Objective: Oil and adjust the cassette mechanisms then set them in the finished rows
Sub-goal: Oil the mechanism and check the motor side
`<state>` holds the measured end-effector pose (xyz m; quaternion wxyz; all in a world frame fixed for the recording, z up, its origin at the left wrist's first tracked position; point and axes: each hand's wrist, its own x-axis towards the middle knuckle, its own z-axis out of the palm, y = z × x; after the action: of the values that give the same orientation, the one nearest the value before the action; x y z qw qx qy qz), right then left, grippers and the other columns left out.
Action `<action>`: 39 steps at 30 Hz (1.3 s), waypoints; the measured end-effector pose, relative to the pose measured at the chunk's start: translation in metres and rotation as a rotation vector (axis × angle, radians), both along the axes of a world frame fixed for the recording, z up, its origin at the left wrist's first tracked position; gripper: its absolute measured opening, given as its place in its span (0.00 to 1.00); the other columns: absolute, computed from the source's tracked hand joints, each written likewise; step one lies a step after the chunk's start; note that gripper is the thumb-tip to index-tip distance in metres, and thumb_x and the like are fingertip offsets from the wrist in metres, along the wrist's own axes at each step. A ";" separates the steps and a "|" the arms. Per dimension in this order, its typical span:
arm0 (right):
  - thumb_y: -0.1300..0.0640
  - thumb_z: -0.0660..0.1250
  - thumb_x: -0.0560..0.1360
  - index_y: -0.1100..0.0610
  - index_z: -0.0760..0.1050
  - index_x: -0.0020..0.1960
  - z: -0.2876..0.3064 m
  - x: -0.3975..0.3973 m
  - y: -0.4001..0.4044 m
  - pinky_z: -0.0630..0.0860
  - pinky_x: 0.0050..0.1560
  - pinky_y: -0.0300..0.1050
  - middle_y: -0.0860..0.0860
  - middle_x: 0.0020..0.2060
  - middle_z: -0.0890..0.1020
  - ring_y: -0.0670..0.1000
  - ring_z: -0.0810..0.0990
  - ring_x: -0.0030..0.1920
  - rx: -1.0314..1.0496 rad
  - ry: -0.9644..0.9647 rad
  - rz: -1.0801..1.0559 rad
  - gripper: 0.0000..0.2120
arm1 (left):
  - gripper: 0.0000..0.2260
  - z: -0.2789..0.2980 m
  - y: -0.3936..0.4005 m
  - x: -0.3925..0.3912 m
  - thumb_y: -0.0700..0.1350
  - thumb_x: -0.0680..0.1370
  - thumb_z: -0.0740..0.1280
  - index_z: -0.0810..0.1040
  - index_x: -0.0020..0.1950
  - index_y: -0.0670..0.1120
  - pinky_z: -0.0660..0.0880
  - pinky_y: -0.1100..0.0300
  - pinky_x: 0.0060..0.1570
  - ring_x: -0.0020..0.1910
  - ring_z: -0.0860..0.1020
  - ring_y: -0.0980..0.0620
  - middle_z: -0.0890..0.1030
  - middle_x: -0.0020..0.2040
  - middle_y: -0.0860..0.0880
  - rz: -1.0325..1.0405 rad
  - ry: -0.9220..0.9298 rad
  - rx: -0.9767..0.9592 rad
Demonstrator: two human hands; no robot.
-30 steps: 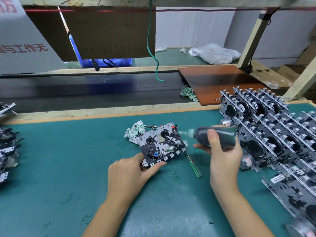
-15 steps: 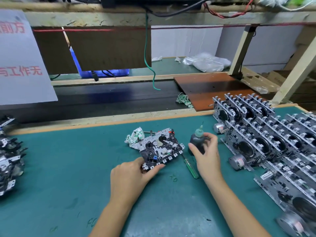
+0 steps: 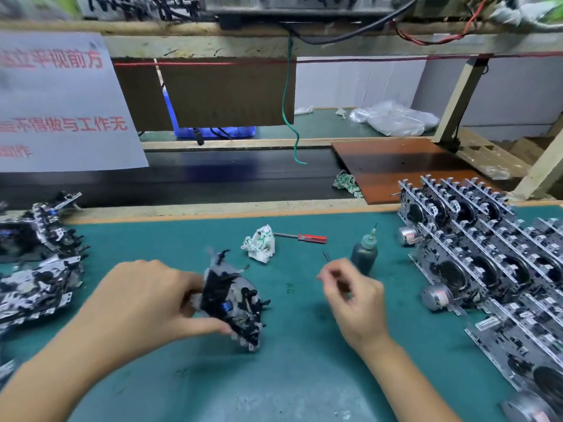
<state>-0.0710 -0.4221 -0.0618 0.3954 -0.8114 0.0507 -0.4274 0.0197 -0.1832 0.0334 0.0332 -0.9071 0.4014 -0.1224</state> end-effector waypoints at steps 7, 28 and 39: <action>0.44 0.58 0.73 0.52 0.77 0.48 0.009 -0.002 -0.001 0.75 0.32 0.41 0.52 0.39 0.83 0.46 0.77 0.34 0.465 0.033 0.273 0.14 | 0.21 -0.013 -0.064 -0.042 0.65 0.57 0.77 0.74 0.32 0.50 0.64 0.61 0.28 0.30 0.75 0.52 0.76 0.32 0.54 -0.423 -0.131 -0.267; 0.52 0.64 0.77 0.50 0.79 0.37 0.008 -0.003 -0.022 0.76 0.43 0.41 0.45 0.31 0.82 0.41 0.80 0.35 0.375 0.311 -0.051 0.11 | 0.47 -0.105 -0.070 -0.020 0.64 0.56 0.79 0.54 0.68 0.73 0.63 0.65 0.67 0.68 0.64 0.66 0.61 0.67 0.73 -0.314 0.820 -0.582; 0.55 0.63 0.78 0.50 0.77 0.36 0.003 -0.004 -0.015 0.79 0.44 0.53 0.47 0.30 0.81 0.43 0.80 0.34 0.367 0.262 -0.044 0.12 | 0.45 -0.093 -0.044 -0.008 0.56 0.53 0.80 0.63 0.65 0.71 0.65 0.73 0.61 0.63 0.73 0.58 0.73 0.58 0.63 -0.176 0.796 -1.059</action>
<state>-0.0746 -0.4375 -0.0585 0.5170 -0.7732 0.1964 -0.3103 0.0117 -0.2272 -0.0591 -0.5774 -0.7406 0.3414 0.0390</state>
